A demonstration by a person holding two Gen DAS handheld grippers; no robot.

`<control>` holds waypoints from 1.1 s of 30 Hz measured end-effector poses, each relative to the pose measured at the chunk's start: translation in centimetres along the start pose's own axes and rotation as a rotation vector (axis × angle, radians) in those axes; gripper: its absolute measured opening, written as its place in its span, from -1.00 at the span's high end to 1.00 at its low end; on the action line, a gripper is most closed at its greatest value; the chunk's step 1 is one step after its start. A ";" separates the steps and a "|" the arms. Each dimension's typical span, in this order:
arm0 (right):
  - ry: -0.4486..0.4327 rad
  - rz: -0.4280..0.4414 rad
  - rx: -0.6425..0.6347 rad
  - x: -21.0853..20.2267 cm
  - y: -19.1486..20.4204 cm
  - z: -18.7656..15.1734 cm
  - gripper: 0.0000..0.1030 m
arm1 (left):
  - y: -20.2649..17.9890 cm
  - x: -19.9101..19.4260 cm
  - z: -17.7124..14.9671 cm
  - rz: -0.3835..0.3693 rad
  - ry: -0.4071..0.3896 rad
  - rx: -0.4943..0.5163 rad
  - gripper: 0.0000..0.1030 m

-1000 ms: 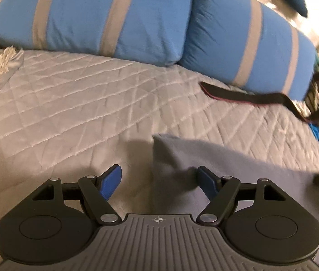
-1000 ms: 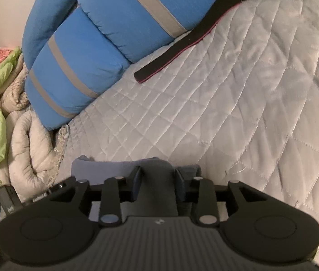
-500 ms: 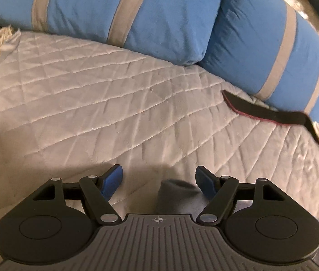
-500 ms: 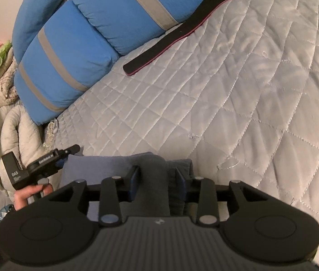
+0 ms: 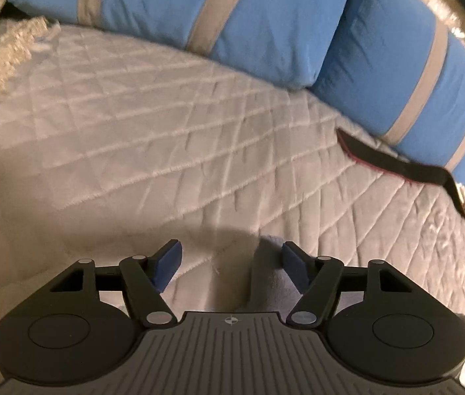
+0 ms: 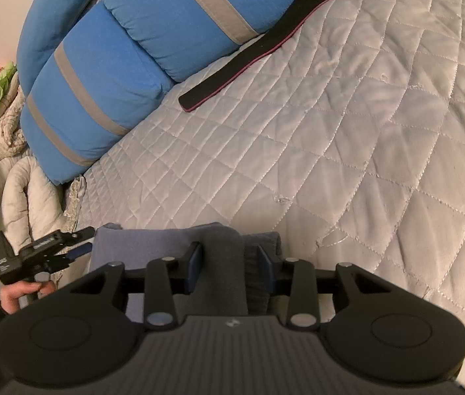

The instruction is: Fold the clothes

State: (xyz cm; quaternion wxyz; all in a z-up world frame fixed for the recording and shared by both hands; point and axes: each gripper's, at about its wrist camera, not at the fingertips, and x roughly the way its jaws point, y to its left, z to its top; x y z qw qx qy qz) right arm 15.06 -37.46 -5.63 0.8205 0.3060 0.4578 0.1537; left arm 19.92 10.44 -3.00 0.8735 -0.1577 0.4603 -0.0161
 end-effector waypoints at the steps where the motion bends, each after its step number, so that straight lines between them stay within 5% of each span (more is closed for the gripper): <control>1: 0.000 -0.002 0.000 0.0 0.0 0.0 -0.06 | 0.0 0.3 -0.1 0.001 -0.001 0.002 -0.27; 8: -0.012 -0.037 -0.002 0.0 0.0 0.1 -0.22 | 0.5 -1.4 -0.2 -0.067 -0.045 -0.019 -0.27; 15: -0.064 -0.025 -0.002 -0.7 0.0 0.1 -0.20 | -2.1 -4.2 -1.1 -0.176 -0.088 0.072 -0.26; 17: -0.118 -0.008 -0.050 -1.5 0.7 0.0 -0.09 | -4.2 -4.9 -1.7 -0.169 -0.113 0.146 -0.24; 18: -0.141 0.012 -0.104 -1.8 1.4 -0.3 0.18 | -5.3 -5.1 -2.2 -0.163 -0.125 0.192 -0.18; 21: -0.210 0.073 -0.264 -3.0 3.3 -1.0 0.59 | -8.5 -5.6 -3.8 -0.147 -0.149 0.326 0.09; 23: -0.241 0.090 -0.380 -3.3 4.7 -1.6 0.69 | -10.2 -5.1 -5.1 -0.139 -0.134 0.402 0.19; 27: -0.159 -0.081 -0.587 -0.7 7.2 -3.5 0.87 | -11.2 -2.6 -6.7 -0.075 -0.080 0.471 0.35; 28: -0.136 -0.129 -0.615 0.0 7.4 -3.9 0.67 | -10.9 -2.1 -6.7 -0.065 -0.072 0.461 0.37; 33: -0.116 -0.198 -0.595 0.4 6.6 -3.8 0.71 | -8.1 -0.9 -5.4 -0.056 -0.058 0.346 0.66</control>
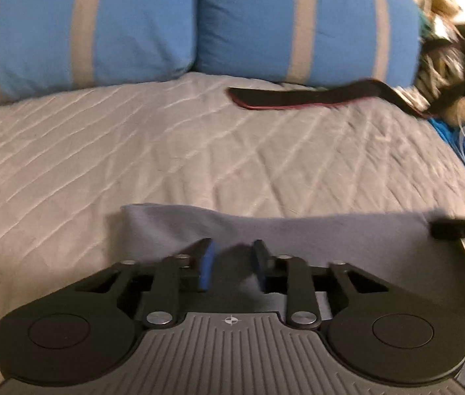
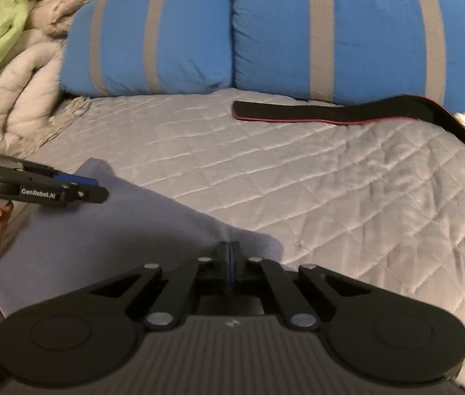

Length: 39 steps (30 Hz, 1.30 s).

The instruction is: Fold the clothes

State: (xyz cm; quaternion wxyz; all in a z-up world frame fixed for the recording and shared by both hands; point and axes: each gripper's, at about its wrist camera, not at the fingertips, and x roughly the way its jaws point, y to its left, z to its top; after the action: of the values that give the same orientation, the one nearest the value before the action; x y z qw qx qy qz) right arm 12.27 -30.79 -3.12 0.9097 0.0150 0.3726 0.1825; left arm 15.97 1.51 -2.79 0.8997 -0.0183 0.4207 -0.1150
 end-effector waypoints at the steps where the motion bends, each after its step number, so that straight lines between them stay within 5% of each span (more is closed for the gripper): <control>1: 0.002 -0.003 0.015 -0.2 -0.3 -0.1 0.71 | 0.7 0.1 0.1 -0.012 0.007 -0.032 0.76; 7: -0.001 -0.026 0.087 -0.5 -1.7 -0.3 0.71 | 2.4 -0.3 0.3 -0.031 0.005 -0.097 0.85; 13: 0.014 -0.077 0.154 -0.8 -2.8 -0.8 0.72 | 3.7 -3.7 -0.3 0.164 -0.047 -0.066 0.85; 14: 0.013 -0.091 0.168 -1.0 -3.0 -1.0 0.86 | 4.0 -4.5 -0.6 0.159 -0.054 -0.070 0.85; 17: -0.014 -0.053 0.205 -2.4 -3.4 -1.2 0.86 | 4.2 -6.6 -1.9 0.073 -0.045 -0.090 0.85; 21: -0.014 0.048 0.153 -4.3 -1.2 -1.8 0.81 | 2.4 -7.1 -3.9 0.022 -0.001 0.005 0.84; 28: 0.129 -0.103 0.085 -3.3 0.9 -2.8 0.54 | 2.2 -7.0 -6.1 0.141 0.062 0.029 0.84; 30: 0.130 -0.113 0.102 -4.5 0.7 -3.0 0.74 | 2.3 -8.3 -6.4 0.173 0.051 0.024 0.84; 37: 0.138 0.054 0.032 -8.9 2.9 -4.6 0.64 | -0.2 -11.6 -9.1 0.036 0.065 0.113 0.84; 39: 0.171 0.038 0.005 -8.4 3.4 -5.1 0.60 | -0.8 -11.2 -9.9 0.031 0.100 0.140 0.84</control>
State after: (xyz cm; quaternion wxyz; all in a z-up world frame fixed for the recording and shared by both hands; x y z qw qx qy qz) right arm 2.16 -31.04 -0.55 0.8710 0.0088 0.4489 0.1996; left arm 1.39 3.89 -0.64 0.8784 0.0568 0.4561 -0.1310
